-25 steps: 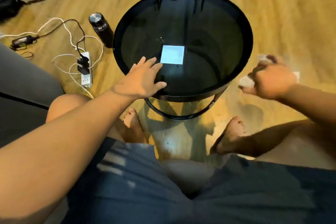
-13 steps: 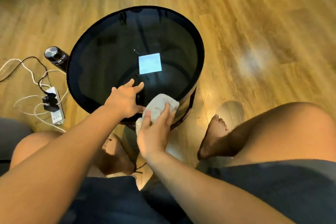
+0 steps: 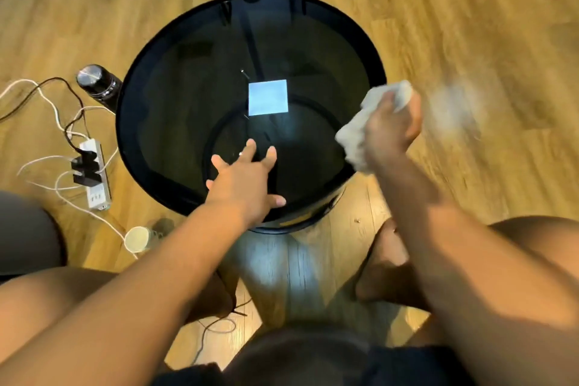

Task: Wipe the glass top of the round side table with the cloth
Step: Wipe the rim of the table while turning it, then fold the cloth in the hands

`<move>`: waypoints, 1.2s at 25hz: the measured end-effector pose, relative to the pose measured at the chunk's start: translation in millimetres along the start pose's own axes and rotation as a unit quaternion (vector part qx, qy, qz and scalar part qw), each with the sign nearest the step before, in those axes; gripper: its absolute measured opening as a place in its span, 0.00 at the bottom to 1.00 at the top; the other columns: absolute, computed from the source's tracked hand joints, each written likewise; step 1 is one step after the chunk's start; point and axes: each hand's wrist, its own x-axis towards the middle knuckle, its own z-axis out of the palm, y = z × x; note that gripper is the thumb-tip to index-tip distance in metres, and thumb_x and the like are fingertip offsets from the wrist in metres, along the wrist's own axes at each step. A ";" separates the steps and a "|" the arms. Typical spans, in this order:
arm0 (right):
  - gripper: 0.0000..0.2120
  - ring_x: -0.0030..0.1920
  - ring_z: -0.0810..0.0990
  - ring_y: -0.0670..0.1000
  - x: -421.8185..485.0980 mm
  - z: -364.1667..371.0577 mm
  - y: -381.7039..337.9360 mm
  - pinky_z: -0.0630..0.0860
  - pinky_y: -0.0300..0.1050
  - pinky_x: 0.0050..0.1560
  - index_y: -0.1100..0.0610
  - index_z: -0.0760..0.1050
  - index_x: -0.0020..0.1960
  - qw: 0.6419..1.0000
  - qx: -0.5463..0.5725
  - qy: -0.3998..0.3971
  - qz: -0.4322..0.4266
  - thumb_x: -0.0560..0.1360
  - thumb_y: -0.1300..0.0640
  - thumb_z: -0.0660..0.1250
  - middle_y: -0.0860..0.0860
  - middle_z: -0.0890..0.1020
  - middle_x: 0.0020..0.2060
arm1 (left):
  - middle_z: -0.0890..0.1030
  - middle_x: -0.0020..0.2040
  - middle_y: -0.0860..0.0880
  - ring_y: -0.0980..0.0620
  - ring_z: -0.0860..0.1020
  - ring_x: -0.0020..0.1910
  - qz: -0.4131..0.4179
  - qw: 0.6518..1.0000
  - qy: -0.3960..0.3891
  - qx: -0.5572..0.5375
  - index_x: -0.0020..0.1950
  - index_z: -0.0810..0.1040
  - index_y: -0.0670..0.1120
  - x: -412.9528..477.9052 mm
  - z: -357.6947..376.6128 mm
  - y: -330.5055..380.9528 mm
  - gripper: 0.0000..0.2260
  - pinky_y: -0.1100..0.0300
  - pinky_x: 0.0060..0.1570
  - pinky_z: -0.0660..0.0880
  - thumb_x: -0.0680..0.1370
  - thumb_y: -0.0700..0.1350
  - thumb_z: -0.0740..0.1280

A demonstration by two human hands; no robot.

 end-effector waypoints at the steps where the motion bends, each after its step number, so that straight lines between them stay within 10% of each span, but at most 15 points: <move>1: 0.13 0.53 0.80 0.52 32.5 3.1 -12.4 0.73 0.41 0.50 0.58 0.76 0.58 0.999 -0.014 -0.032 -0.008 0.78 0.53 0.61 0.52 0.81 0.49 | 0.41 0.81 0.49 0.27 0.52 0.75 -0.010 1.000 -0.006 -0.006 0.80 0.45 0.58 -0.9 -1.3 2.8 0.41 0.33 0.69 0.63 0.76 0.59 0.68; 6: 0.04 0.40 0.80 0.46 129.9 39.6 -45.4 0.73 0.37 0.36 0.51 0.75 0.40 0.986 -0.072 -0.146 -0.026 0.73 0.54 0.65 0.45 0.78 0.36 | 0.37 0.80 0.53 0.26 0.45 0.75 -0.036 0.998 -0.030 -0.048 0.80 0.44 0.60 -5.6 -7.5 10.8 0.40 0.32 0.67 0.65 0.78 0.54 0.68; 12: 0.14 0.51 0.81 0.52 67.5 13.1 -22.6 0.76 0.43 0.51 0.52 0.76 0.57 0.984 -0.144 -0.082 -0.063 0.74 0.51 0.62 0.50 0.81 0.49 | 0.38 0.81 0.49 0.23 0.45 0.74 -0.027 0.998 -0.043 -0.029 0.80 0.44 0.56 -12.2 -14.6 14.1 0.39 0.30 0.66 0.65 0.78 0.53 0.68; 17: 0.19 0.60 0.78 0.58 -59.0 -11.1 8.4 0.68 0.42 0.48 0.51 0.66 0.70 0.996 -0.057 0.010 0.069 0.80 0.53 0.61 0.53 0.78 0.58 | 0.42 0.81 0.50 0.24 0.43 0.75 -0.039 0.996 -0.040 -0.074 0.80 0.48 0.57 -13.2 -18.6 13.5 0.39 0.27 0.67 0.59 0.77 0.50 0.70; 25: 0.27 0.61 0.77 0.57 -214.5 2.6 34.5 0.76 0.57 0.63 0.52 0.64 0.71 0.950 0.106 -0.138 0.259 0.75 0.61 0.67 0.54 0.76 0.64 | 0.55 0.81 0.47 0.41 0.57 0.78 0.004 0.988 0.065 -0.139 0.77 0.62 0.54 -39.5 -9.8 -20.0 0.32 0.46 0.73 0.61 0.76 0.50 0.71; 30: 0.20 0.55 0.80 0.53 -208.1 -41.4 10.9 0.79 0.47 0.50 0.53 0.70 0.67 0.948 0.090 -0.251 0.173 0.77 0.52 0.68 0.53 0.79 0.58 | 0.84 0.53 0.54 0.54 0.80 0.55 0.040 0.876 0.196 -0.440 0.56 0.83 0.53 -115.1 7.9 -31.9 0.10 0.58 0.53 0.77 0.80 0.53 0.65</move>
